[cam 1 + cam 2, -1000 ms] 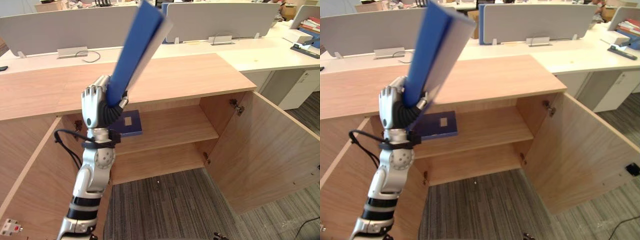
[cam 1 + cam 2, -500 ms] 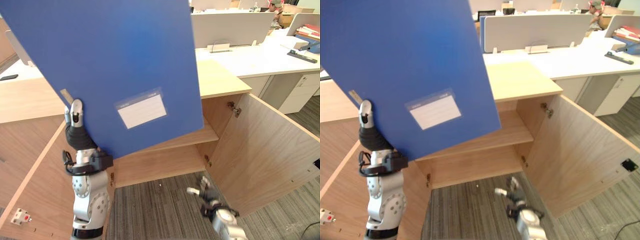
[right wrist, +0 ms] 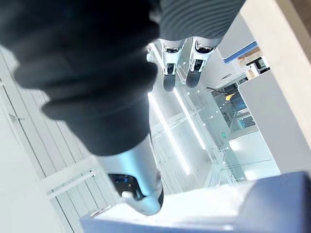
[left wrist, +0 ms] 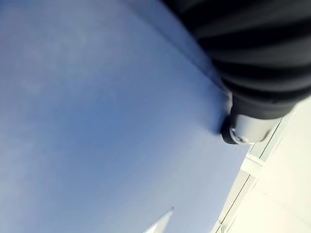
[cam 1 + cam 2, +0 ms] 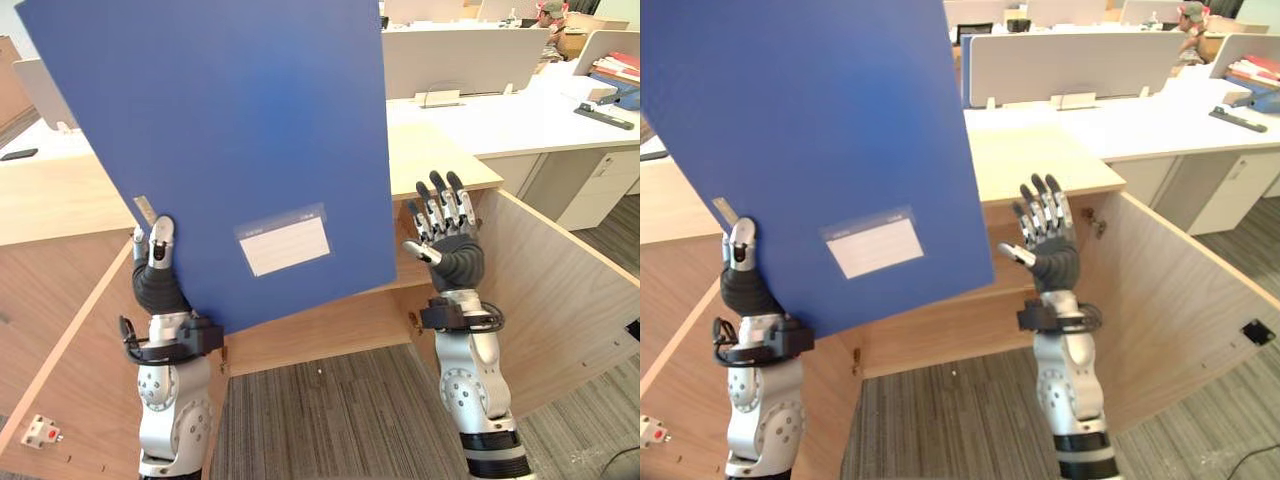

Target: Walk over to the cabinet, pick up the folder, carry it to the office cabinet, place the folder inside the office cabinet, then close the office cabinet door

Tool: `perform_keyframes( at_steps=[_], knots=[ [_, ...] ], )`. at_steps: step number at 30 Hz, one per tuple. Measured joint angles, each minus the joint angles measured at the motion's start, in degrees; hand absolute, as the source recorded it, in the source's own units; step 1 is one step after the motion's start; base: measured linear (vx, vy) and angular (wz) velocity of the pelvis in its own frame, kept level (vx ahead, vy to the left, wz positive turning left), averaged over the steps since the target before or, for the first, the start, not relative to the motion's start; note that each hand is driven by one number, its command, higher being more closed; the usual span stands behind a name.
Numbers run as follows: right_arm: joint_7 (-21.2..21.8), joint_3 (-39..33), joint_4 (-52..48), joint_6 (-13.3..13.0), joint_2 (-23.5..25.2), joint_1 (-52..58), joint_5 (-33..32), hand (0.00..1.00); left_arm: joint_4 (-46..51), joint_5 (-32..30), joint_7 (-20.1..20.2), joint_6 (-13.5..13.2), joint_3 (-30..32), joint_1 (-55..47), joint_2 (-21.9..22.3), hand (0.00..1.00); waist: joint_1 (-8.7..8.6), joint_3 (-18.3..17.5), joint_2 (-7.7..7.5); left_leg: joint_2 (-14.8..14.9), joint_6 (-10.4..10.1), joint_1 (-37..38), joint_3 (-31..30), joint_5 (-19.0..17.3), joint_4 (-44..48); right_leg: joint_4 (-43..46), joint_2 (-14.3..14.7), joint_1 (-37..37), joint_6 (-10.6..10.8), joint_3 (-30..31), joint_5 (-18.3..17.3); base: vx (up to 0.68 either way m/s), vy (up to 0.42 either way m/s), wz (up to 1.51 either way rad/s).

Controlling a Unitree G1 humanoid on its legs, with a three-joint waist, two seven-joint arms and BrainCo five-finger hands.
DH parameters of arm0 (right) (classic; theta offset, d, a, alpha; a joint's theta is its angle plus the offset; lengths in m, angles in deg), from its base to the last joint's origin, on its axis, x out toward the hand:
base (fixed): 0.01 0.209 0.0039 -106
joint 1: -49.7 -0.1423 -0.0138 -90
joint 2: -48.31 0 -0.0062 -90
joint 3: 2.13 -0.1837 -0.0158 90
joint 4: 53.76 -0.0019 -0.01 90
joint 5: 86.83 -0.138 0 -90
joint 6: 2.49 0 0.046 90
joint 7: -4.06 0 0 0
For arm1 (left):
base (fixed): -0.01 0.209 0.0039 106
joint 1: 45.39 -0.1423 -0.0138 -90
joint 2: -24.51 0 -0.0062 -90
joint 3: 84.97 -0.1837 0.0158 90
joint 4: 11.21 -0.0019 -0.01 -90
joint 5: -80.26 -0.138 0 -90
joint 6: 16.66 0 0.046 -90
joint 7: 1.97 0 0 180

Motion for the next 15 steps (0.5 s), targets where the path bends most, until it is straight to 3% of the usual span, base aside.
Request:
perform_keyframes(
  at_steps=[3, 7, 15],
  knots=[
    [-1.1, 0.4, -0.3, 0.0, 0.0, -1.2, 3.7, 0.0, -0.4, -4.9, -0.3, 0.2, 0.2, -0.4, 0.1, 1.0, 0.11, 0.0, -0.05, 0.0, 0.0, 0.0, 0.0, 0.0, 0.0, 0.0, 0.0, 0.0, 0.0, -0.2, 0.0, 0.0, 0.0, 0.0],
    [-1.1, 1.1, -0.3, 0.0, -0.1, -4.1, 3.9, 0.0, -2.0, -8.8, -0.4, 0.3, 0.2, -0.5, 0.1, 1.0, 0.14, 0.1, -0.1, 0.0, 0.0, 0.0, -0.1, 0.0, 0.0, 0.0, 0.0, 0.1, 0.0, -0.3, 0.0, 0.0, 0.0, 0.0],
    [1.6, 5.5, 1.7, 0.1, -2.1, -10.7, -3.1, 0.0, -5.1, -11.9, -0.8, 0.7, 0.2, -0.5, 0.1, 1.0, 0.6, 0.4, -0.54, 0.0, 0.0, 0.0, -0.5, 0.2, -0.2, 0.2, 0.0, 0.1, 0.0, -0.6, 0.0, 0.0, 0.0, 0.0]
  ],
)
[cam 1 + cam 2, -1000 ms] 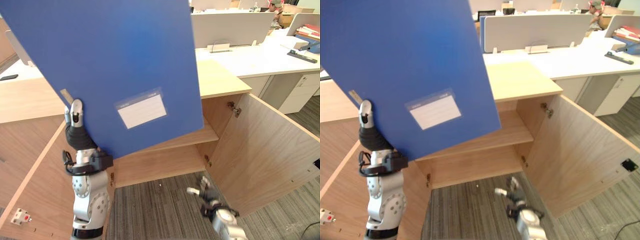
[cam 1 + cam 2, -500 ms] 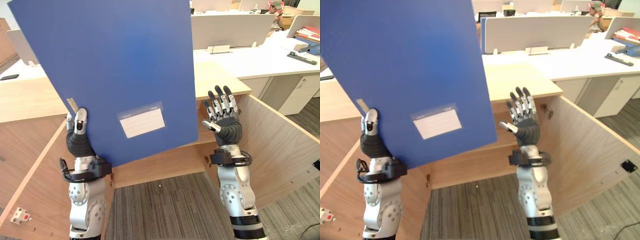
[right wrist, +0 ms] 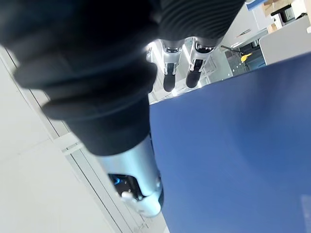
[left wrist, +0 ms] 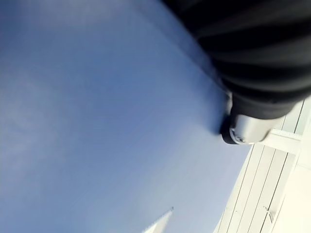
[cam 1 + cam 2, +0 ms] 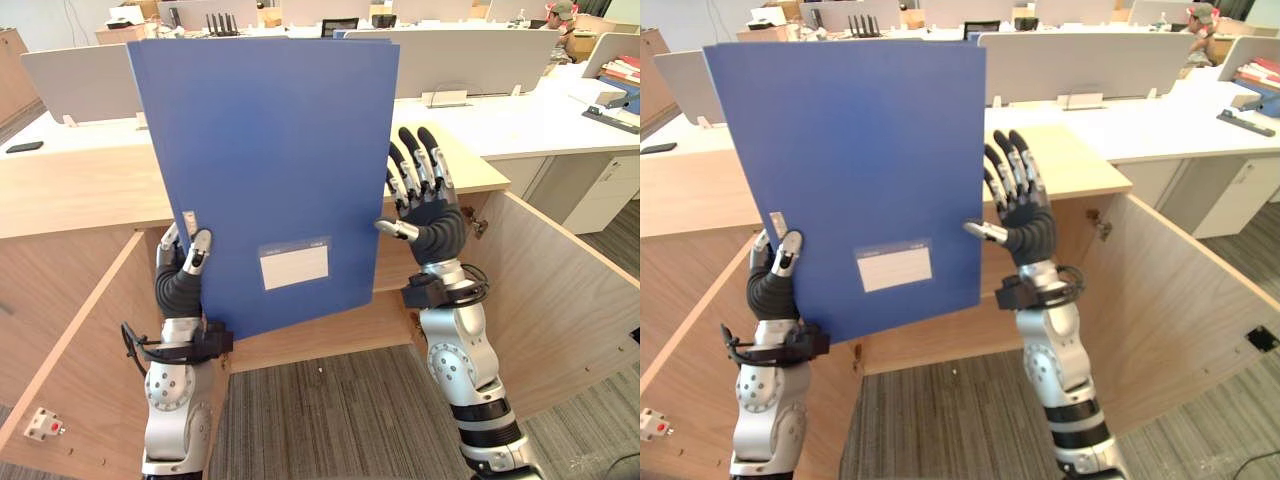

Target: Walk over to the cabinet, pick up the folder, carry it to the office cabinet, place the folder inside the office cabinet, then close the office cabinet door

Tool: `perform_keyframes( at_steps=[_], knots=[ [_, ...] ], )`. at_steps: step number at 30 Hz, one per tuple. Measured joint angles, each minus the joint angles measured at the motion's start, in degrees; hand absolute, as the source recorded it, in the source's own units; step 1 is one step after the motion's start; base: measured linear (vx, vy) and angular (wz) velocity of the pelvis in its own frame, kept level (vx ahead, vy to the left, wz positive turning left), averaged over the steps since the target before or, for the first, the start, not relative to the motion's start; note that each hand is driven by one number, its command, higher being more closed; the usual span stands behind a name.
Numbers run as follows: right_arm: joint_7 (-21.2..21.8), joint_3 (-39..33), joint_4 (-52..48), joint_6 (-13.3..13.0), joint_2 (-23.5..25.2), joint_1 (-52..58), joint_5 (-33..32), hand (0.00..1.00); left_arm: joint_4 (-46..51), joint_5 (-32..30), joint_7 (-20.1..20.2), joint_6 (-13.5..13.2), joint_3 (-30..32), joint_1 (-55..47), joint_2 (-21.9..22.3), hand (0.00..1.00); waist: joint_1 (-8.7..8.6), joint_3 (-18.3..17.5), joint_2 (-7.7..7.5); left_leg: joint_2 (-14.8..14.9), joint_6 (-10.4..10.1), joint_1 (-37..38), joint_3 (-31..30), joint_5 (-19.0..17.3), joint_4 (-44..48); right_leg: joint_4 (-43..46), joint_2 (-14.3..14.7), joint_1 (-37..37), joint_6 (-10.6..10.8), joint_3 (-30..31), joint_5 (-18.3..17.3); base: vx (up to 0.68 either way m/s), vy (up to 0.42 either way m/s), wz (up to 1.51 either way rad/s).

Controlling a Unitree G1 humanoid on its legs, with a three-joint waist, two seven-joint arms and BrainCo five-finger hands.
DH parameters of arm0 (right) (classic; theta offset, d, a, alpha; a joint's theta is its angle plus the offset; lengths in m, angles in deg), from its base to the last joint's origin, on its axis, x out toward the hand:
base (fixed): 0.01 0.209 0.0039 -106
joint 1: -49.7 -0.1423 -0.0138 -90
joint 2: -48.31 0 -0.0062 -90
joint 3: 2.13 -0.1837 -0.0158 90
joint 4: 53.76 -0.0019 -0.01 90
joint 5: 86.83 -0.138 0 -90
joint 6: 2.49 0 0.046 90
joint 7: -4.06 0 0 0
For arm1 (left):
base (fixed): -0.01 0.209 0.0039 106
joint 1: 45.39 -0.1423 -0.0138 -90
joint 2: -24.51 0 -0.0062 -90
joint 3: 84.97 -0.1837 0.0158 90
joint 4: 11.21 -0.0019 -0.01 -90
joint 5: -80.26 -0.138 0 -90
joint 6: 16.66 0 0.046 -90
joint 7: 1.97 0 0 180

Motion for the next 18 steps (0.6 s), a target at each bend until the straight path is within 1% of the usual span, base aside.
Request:
perform_keyframes(
  at_steps=[1, 4, 7, 10, 14, 18],
  knots=[
    [0.1, 0.0, 0.5, 0.0, 0.0, -0.5, -0.4, 0.0, -0.1, 0.0, 0.0, 0.0, 0.0, 0.0, 0.0, 1.0, 0.0, 0.0, 0.0, 0.0, 0.0, 0.0, 0.0, 0.0, 0.0, 0.0, 0.0, 0.0, 0.0, 0.0, 0.0, 0.0, 0.0, 0.0],
    [0.7, 1.4, 1.9, 0.1, -0.8, -1.9, -4.1, 0.0, -0.6, 0.1, -0.2, 0.0, -0.2, 0.0, 0.0, 1.0, 0.03, 0.0, 0.0, 0.1, 0.0, 0.0, -0.1, 0.2, 0.0, 0.1, 0.0, 0.0, 0.0, -0.1, 0.0, 0.0, 0.0, 0.0],
    [1.4, 2.2, 3.5, 0.2, -2.4, -3.0, -6.4, 0.0, -0.8, 0.2, -0.5, 0.0, -0.2, -0.1, -0.1, 1.0, 0.14, 0.0, -0.01, 0.1, 0.0, 0.0, -0.1, 0.3, 0.0, 0.2, 0.1, -0.1, 0.0, -0.1, 0.0, 0.0, 0.0, 0.0],
    [1.8, 3.4, 5.7, 0.1, -2.9, -4.2, -6.7, 0.0, -0.8, 0.3, -0.9, 0.0, -0.2, -0.3, -0.2, 1.0, 0.11, 0.0, 0.0, 0.2, 0.0, 0.0, -0.1, 0.5, 0.0, 0.2, 0.2, -0.1, 0.0, -0.1, 0.0, 0.0, 0.0, 0.0],
    [1.8, 5.5, 7.6, 0.2, -5.0, -5.2, -6.6, 0.0, -0.8, 1.0, -1.2, 0.0, -0.3, -1.8, -0.8, 1.0, 0.25, 0.0, -0.04, 0.4, -0.2, -0.1, -0.2, 0.6, 0.0, 0.2, 0.3, -0.2, -0.1, -0.1, 0.1, 0.0, 0.0, 0.0],
    [1.8, 6.3, 8.2, 0.2, -5.9, -5.3, -6.2, 0.0, -0.8, 1.7, -1.6, 0.0, -0.6, -2.2, -1.5, 1.0, 0.32, -0.2, -0.09, 0.5, -0.3, -0.3, -0.3, 0.7, 0.0, 0.1, 0.5, -0.2, -0.1, -0.3, 0.1, 0.0, 0.0, 0.0]
  ],
)
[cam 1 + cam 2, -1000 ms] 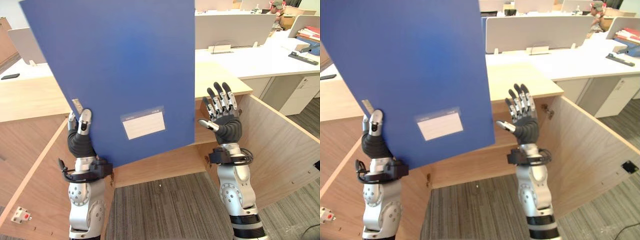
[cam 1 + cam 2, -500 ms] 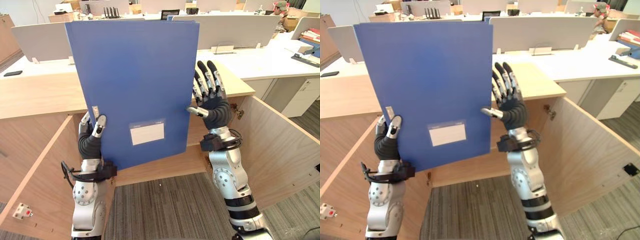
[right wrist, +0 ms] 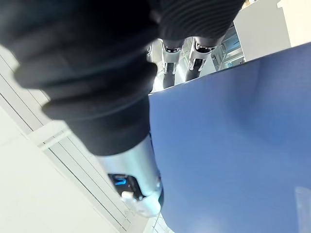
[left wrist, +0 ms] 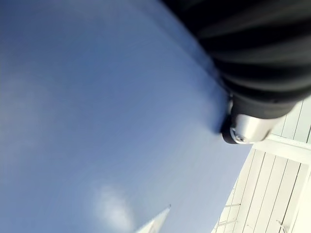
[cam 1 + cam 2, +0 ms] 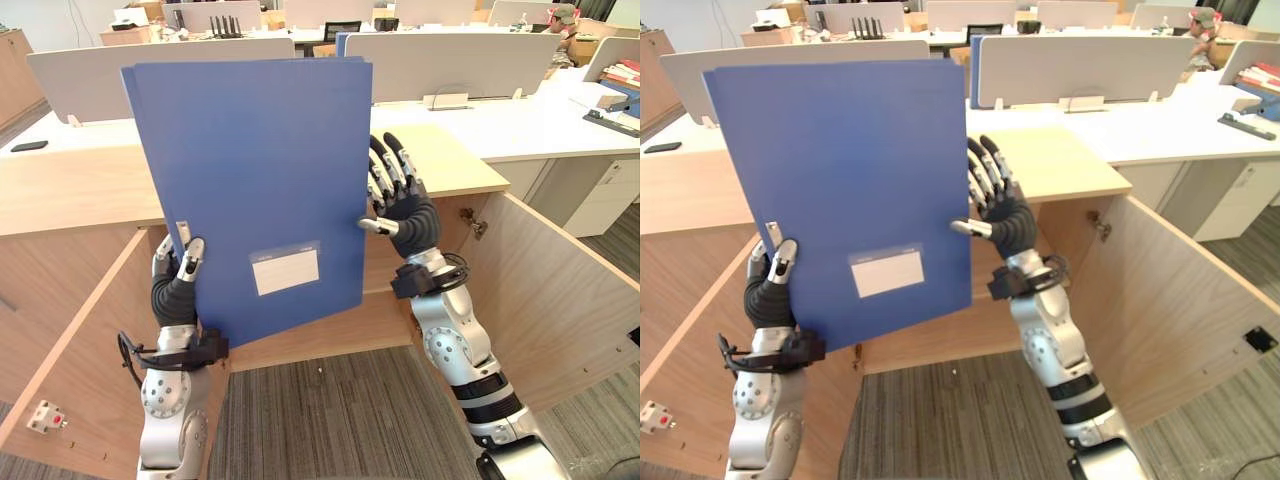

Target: Walk over to the cabinet, pick up the folder, carry it to the office cabinet, place the folder inside the office cabinet, then close the office cabinet door

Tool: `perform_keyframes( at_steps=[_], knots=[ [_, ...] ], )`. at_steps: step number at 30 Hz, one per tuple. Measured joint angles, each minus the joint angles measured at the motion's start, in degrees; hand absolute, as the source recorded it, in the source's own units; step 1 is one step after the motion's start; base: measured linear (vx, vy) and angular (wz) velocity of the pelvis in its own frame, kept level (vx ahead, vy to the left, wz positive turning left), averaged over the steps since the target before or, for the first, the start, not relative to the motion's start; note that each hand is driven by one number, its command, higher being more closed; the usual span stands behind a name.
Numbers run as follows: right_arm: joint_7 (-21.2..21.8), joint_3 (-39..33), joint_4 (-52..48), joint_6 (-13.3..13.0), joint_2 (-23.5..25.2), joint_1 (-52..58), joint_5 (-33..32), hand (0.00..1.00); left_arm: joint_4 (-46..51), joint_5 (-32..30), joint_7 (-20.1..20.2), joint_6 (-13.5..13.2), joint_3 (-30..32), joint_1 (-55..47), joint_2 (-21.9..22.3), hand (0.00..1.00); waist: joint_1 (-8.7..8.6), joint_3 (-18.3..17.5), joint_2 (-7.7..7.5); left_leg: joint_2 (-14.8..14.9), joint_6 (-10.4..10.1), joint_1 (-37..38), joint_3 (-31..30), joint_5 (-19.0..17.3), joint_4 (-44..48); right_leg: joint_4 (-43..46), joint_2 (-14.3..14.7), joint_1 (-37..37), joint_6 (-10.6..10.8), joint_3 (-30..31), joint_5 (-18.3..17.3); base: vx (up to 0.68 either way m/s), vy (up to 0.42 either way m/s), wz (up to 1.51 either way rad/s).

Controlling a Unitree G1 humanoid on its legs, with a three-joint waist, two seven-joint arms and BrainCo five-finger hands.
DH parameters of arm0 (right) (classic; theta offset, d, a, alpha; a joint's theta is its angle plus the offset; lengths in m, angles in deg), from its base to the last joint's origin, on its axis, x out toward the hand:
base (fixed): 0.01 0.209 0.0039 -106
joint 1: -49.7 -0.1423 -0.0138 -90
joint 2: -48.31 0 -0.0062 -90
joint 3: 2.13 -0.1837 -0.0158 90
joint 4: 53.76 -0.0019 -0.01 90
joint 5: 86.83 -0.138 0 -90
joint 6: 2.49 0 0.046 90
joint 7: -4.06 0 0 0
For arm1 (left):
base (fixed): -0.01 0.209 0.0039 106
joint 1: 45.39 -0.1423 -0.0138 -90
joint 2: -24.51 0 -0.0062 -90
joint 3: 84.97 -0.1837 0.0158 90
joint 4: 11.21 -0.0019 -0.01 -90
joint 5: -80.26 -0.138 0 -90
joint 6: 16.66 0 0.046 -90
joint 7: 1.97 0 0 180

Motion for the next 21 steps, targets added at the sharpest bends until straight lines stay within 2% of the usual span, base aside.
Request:
perform_keyframes(
  at_steps=[6, 9, 18, 21],
  knots=[
    [-1.8, 0.4, 1.5, 0.0, 0.1, -0.1, 11.2, 0.0, 0.0, -0.1, -0.3, 0.0, -0.4, -0.2, -0.3, 1.0, -0.03, -1.2, -0.41, 0.4, -0.2, -0.8, -0.4, 0.4, 0.0, -0.1, 0.4, -0.6, -0.4, -0.1, 0.2, -0.01, -0.001, 0.02],
    [-2.0, 0.4, 1.6, 0.0, 0.2, -0.1, 13.3, 0.0, 0.0, -0.1, -0.6, 0.1, -0.4, -0.5, -0.3, 1.0, 0.0, -1.3, -0.42, 0.5, -0.2, -0.8, -0.5, 0.5, 0.0, -0.2, 0.5, -0.5, -0.4, -0.2, 0.3, -0.04, 0.001, 0.02],
    [-1.9, 2.3, 3.6, 0.0, 0.2, -0.1, 12.9, 0.0, 0.0, 1.4, -0.6, 0.4, -0.2, -2.9, -0.5, 1.0, 0.1, -2.9, -0.64, 0.6, -0.2, -0.8, -0.5, 0.6, 0.0, -0.9, 0.6, -0.3, -0.5, -0.3, 0.4, -0.02, 0.003, 0.0],
    [-1.9, 3.3, 4.0, 0.0, 0.1, 0.0, 10.6, 0.0, 0.0, 3.0, -0.5, 0.5, -0.2, -3.4, -1.2, 1.0, 0.11, -3.1, -0.59, 0.6, -0.2, -0.8, -0.5, 0.6, 0.0, -0.9, 0.7, -0.3, -0.6, -0.3, 0.4, 0.0, 0.0, 0.0]
  ],
)
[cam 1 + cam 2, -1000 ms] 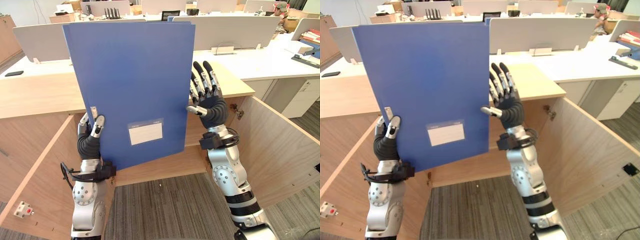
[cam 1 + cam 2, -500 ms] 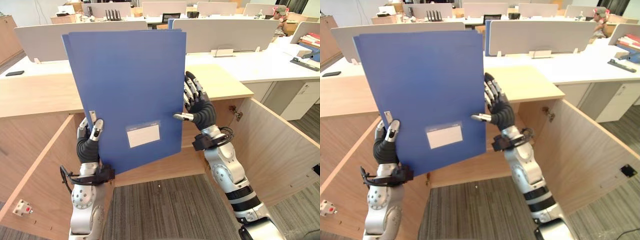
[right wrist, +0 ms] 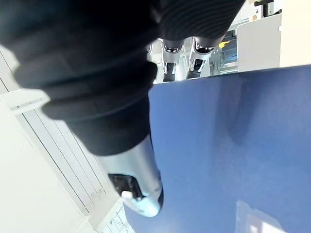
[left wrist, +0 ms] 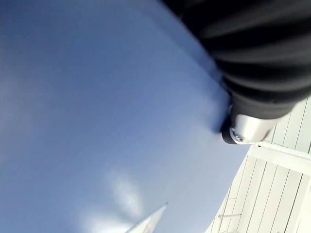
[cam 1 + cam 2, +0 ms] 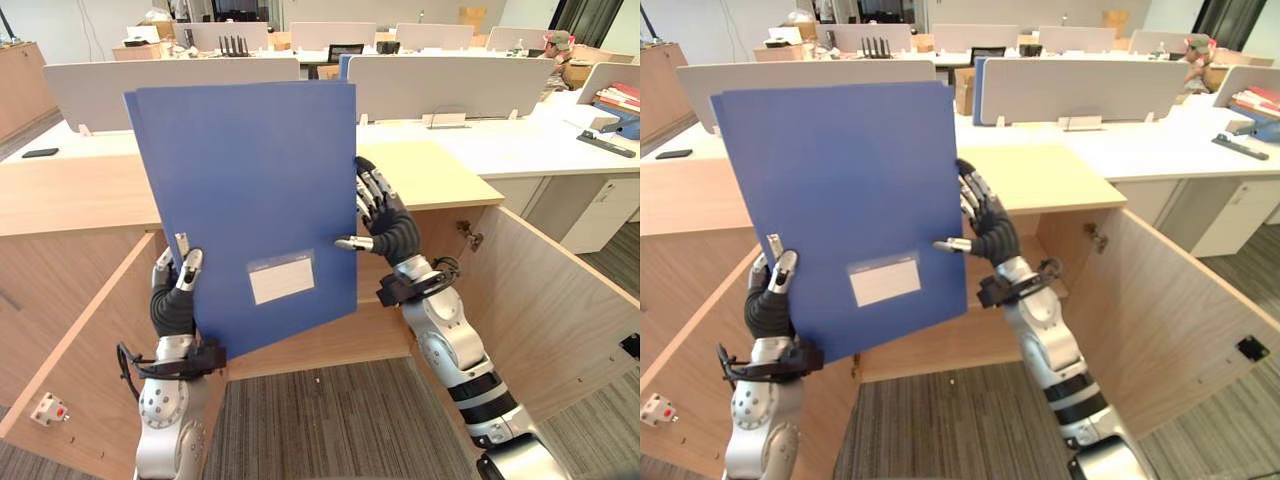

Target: Walk over to the cabinet, pick up the folder, carry it to the office cabinet, place the folder inside the office cabinet, then close the office cabinet door

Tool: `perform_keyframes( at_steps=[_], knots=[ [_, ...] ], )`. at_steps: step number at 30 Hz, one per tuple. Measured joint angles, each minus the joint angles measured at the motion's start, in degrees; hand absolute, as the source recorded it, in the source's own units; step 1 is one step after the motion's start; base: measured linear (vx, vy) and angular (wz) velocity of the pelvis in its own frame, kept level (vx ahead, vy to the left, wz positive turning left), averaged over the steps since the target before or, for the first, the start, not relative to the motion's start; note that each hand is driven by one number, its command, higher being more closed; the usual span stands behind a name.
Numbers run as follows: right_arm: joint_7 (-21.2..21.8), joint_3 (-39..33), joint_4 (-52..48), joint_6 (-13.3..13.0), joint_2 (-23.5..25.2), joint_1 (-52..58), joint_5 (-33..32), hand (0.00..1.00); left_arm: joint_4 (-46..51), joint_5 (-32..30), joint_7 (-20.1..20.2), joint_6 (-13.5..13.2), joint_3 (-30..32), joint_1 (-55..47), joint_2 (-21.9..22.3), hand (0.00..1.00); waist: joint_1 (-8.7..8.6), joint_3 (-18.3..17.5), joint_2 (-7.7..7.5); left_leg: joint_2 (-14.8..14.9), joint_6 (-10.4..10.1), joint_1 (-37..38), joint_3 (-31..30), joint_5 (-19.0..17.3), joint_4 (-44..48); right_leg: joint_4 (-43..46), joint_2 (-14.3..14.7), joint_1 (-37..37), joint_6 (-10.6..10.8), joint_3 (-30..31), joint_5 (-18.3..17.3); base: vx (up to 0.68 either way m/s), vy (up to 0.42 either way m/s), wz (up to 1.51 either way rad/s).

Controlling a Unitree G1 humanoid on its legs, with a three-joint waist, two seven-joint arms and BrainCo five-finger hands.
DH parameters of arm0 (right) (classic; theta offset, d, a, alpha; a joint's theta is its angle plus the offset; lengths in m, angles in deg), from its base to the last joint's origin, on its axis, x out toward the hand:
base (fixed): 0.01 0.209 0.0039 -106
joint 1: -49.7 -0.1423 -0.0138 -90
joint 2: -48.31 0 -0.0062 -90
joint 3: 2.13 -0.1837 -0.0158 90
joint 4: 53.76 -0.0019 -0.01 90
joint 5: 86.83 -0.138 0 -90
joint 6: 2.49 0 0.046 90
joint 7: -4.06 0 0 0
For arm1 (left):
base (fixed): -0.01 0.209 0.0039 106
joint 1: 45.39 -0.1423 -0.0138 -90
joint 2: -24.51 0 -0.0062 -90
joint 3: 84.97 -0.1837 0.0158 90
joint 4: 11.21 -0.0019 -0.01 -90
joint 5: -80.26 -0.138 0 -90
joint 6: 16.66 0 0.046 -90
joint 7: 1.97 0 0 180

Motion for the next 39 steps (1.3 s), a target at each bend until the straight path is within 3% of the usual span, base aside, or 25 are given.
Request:
perform_keyframes(
  at_steps=[3, 7, 9, 11, 20, 21, 34, 35, 39],
  knots=[
    [1.8, 1.3, 1.5, 0.0, -0.2, -0.1, -6.2, 0.0, 0.0, 3.3, 0.7, 0.7, 0.1, -0.1, -1.0, 1.0, 0.08, -0.1, -0.03, 0.0, -0.1, 0.0, 0.0, 0.0, 0.0, 0.0, 0.0, 0.0, 0.0, -0.2, 0.0, 0.0, 0.0, 0.0],
    [6.7, 9.5, 6.5, 0.8, -3.6, -0.4, -14.9, 0.0, 0.2, 11.7, 2.9, 0.6, 0.6, 0.1, -2.0, 1.0, 0.36, -0.8, -0.28, 0.1, -0.1, 0.0, -0.1, 0.1, 0.0, 0.0, 0.1, 0.1, 0.0, -0.3, 0.0, 0.0, 0.0, 0.0],
    [9.7, 15.7, 8.1, 4.1, -9.2, -0.3, -18.9, 0.0, 0.5, 12.1, 6.6, 0.5, 0.6, 0.2, -6.8, 1.0, 0.9, -1.1, -0.55, 0.1, -0.2, 0.0, -0.3, 0.1, 0.0, 0.0, 0.1, 0.2, -0.1, -0.5, 0.0, 0.0, 0.0, 0.05],
    [10.8, 18.9, 8.0, 5.7, -11.8, 0.3, -23.5, 0.0, 0.5, 12.5, 8.1, 0.5, 0.6, 0.6, -10.0, 1.0, 1.14, -1.1, -0.55, 0.1, -0.3, -0.1, -0.4, 0.2, 0.0, 0.0, 0.1, 0.2, -0.3, -0.6, -0.1, 0.0, 0.0, 0.03],
    [11.9, 21.5, 2.2, 6.3, -17.5, 4.9, -27.8, 0.0, 0.5, 13.6, 13.8, 2.0, 0.9, 5.7, -15.9, 1.0, 1.1, -1.0, -0.67, 0.1, -0.4, -0.5, -0.5, 0.3, 0.1, 0.0, 0.1, -0.2, -0.5, -0.5, -0.2, 0.0, 0.0, 0.0],
    [11.9, 21.6, 1.9, 6.3, -17.6, 5.0, -27.8, 1.0, 0.5, 13.6, 14.0, 2.2, 1.1, 5.9, -16.1, 1.0, 1.03, -1.0, -0.67, 0.1, -0.4, -0.6, -0.5, 0.3, 0.2, 0.0, 0.1, -0.3, -0.5, -0.5, -0.2, 0.0, 0.0, 0.0],
    [12.8, 23.0, 1.5, 6.3, -17.9, 5.0, -28.0, 1.0, 0.0, 14.3, 15.1, 2.3, 2.4, 6.5, -16.5, 1.0, 0.99, 0.7, -1.82, 0.3, -0.4, -0.9, -0.5, 0.3, 0.3, 0.3, 0.4, -0.6, -0.5, -0.4, -0.1, 0.0, 0.0, 0.0],
    [12.5, 23.0, 1.5, 6.3, -17.8, 5.2, -28.0, 1.0, 0.0, 14.3, 15.1, 2.3, 2.4, 6.5, -16.4, 0.0, 0.99, 0.9, -1.81, 0.3, -0.4, -0.9, -0.5, 0.3, 0.3, 0.4, 0.3, -0.6, -0.5, -0.4, -0.1, 0.0, 0.0, 0.0],
    [11.5, 22.9, 1.5, 6.3, -16.3, 7.1, -29.3, 1.0, 0.0, 15.7, 14.4, 2.2, 2.7, 6.5, -14.1, 0.0, 1.0, 1.5, -1.8, 0.2, -0.4, -1.0, -0.6, 0.3, 0.3, 0.4, 0.3, -0.6, -0.5, -0.4, -0.2, 0.0, 0.0, 0.0]
  ],
)
